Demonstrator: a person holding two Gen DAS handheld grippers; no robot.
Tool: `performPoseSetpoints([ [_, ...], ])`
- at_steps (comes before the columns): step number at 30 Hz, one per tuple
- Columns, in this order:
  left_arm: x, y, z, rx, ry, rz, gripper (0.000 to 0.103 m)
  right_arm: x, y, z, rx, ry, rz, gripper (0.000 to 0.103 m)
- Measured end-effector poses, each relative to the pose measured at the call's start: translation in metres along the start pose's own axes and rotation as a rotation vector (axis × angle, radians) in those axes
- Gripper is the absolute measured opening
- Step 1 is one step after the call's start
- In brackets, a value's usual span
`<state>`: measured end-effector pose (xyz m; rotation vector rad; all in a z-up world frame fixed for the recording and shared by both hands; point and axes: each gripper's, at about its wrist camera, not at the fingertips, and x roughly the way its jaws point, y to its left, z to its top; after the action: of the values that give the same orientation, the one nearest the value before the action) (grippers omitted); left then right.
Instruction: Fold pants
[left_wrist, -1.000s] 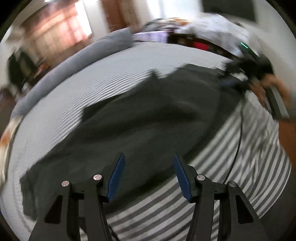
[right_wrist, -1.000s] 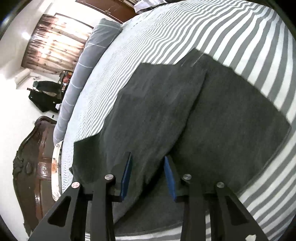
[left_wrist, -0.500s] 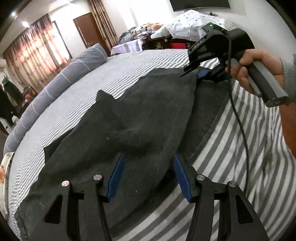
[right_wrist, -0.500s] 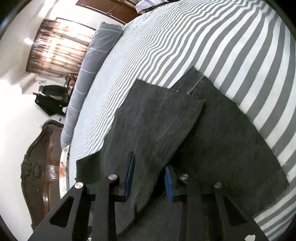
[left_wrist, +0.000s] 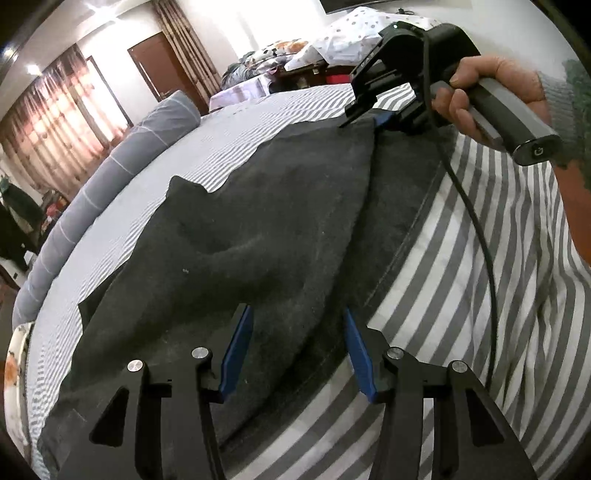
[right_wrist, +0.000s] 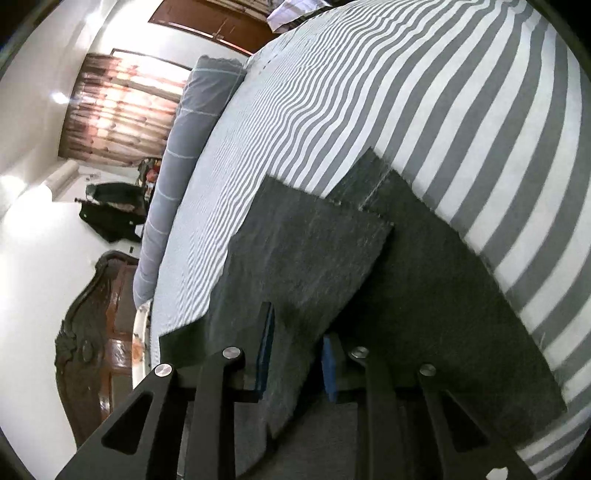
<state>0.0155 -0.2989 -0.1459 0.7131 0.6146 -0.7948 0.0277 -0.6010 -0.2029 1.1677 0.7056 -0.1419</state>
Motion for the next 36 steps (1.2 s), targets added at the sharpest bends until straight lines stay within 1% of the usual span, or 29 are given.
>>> performPoseSetpoints([
  [1, 0.002, 0.001, 0.003, 0.001, 0.006, -0.01, 0.037, 0.001, 0.0, 0.002, 0.009, -0.004, 0.002, 0.019],
  [2, 0.004, 0.002, 0.006, 0.0, 0.015, -0.026, 0.019, 0.001, 0.001, 0.004, 0.01, -0.009, 0.0, 0.017],
  [3, 0.005, 0.0, 0.007, 0.0, 0.029, -0.034, 0.014, 0.0, 0.003, 0.006, 0.006, -0.019, -0.007, 0.015],
  [5, 0.009, -0.002, 0.013, 0.009, 0.036, -0.042, 0.005, -0.004, 0.007, 0.009, -0.007, -0.038, -0.02, 0.005],
  [7, 0.009, -0.003, 0.017, 0.021, 0.034, -0.037, 0.004, -0.016, 0.016, 0.01, -0.031, -0.072, -0.032, 0.004],
  [10, -0.001, 0.0, 0.02, 0.015, 0.004, -0.046, 0.004, -0.043, 0.029, 0.005, -0.092, -0.125, -0.053, 0.004],
  [12, -0.01, 0.005, 0.022, -0.001, -0.019, -0.074, 0.004, -0.059, 0.034, 0.0, -0.133, -0.15, -0.083, 0.004],
  [16, -0.021, 0.009, 0.019, 0.0, -0.035, -0.144, 0.004, -0.08, 0.024, -0.019, -0.167, -0.16, -0.176, 0.003],
  [17, -0.023, 0.007, 0.016, 0.01, -0.03, -0.167, 0.004, -0.083, 0.018, -0.023, -0.163, -0.156, -0.193, 0.003],
  [20, -0.026, 0.002, 0.012, 0.034, -0.028, -0.181, 0.004, -0.085, 0.004, -0.033, -0.133, -0.149, -0.225, 0.003],
  [22, -0.026, 0.0, 0.012, 0.042, -0.033, -0.18, 0.004, -0.089, 0.0, -0.038, -0.124, -0.173, -0.249, 0.003],
  [23, -0.024, 0.0, 0.012, 0.041, -0.028, -0.187, 0.004, -0.089, -0.001, -0.037, -0.122, -0.178, -0.247, 0.003],
  [25, -0.017, -0.002, 0.008, 0.038, -0.007, -0.195, 0.004, -0.085, -0.005, -0.039, -0.143, -0.185, -0.318, 0.003],
  [26, -0.01, -0.004, 0.006, 0.038, 0.02, -0.199, 0.004, -0.08, -0.01, -0.039, -0.137, -0.169, -0.326, 0.003],
  [28, -0.006, -0.006, 0.005, 0.044, 0.029, -0.189, 0.006, -0.08, -0.016, -0.036, -0.092, -0.157, -0.309, 0.0],
  [30, -0.008, -0.005, 0.006, 0.026, 0.038, -0.189, 0.009, -0.086, -0.015, -0.033, -0.066, -0.144, -0.306, 0.005],
  [32, -0.014, -0.001, 0.006, -0.009, 0.046, -0.217, 0.022, -0.099, -0.01, -0.033, -0.074, -0.158, -0.353, 0.017],
  [33, -0.019, 0.001, 0.006, -0.027, 0.048, -0.23, 0.024, -0.106, -0.007, -0.034, -0.082, -0.161, -0.363, 0.018],
  [34, -0.025, 0.005, 0.005, -0.044, 0.047, -0.243, 0.025, -0.113, -0.005, -0.035, -0.09, -0.168, -0.383, 0.024],
  [35, -0.033, 0.01, 0.003, -0.068, 0.043, -0.252, 0.029, -0.12, -0.005, -0.036, -0.1, -0.176, -0.405, 0.029],
  [36, -0.038, 0.016, 0.0, -0.09, 0.042, -0.248, 0.032, -0.128, 0.002, -0.037, -0.123, -0.188, -0.426, 0.03],
])
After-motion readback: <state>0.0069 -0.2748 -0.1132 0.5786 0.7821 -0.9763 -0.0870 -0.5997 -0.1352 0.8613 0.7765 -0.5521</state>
